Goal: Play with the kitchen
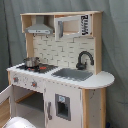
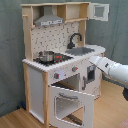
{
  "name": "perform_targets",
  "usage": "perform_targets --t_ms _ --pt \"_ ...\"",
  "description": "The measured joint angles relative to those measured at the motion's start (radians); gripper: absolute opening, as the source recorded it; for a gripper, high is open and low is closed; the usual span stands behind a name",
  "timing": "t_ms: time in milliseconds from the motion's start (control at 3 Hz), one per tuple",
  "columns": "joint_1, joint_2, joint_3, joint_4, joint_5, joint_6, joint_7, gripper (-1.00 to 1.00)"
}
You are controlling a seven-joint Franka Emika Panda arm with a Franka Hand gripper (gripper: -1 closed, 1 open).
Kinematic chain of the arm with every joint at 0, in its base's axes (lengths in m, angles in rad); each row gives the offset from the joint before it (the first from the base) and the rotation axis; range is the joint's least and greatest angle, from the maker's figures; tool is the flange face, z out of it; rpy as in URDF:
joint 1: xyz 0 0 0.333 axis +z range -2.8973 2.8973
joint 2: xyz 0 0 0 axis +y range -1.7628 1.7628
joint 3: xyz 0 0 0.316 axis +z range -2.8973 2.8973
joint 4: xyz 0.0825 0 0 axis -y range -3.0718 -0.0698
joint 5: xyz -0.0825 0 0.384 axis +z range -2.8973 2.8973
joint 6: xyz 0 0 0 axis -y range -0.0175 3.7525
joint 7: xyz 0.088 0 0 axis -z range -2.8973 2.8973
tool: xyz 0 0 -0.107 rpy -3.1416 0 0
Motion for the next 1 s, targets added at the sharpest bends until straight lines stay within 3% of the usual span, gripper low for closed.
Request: perform_targets --t_ms 333,1000 --pt "0.007 -0.008 0.0 -0.027 -0.076 0.065 0.0 1.0" --pt "0.049 -0.006 0.0 -0.179 -0.171 0.213 0.0 1.0"
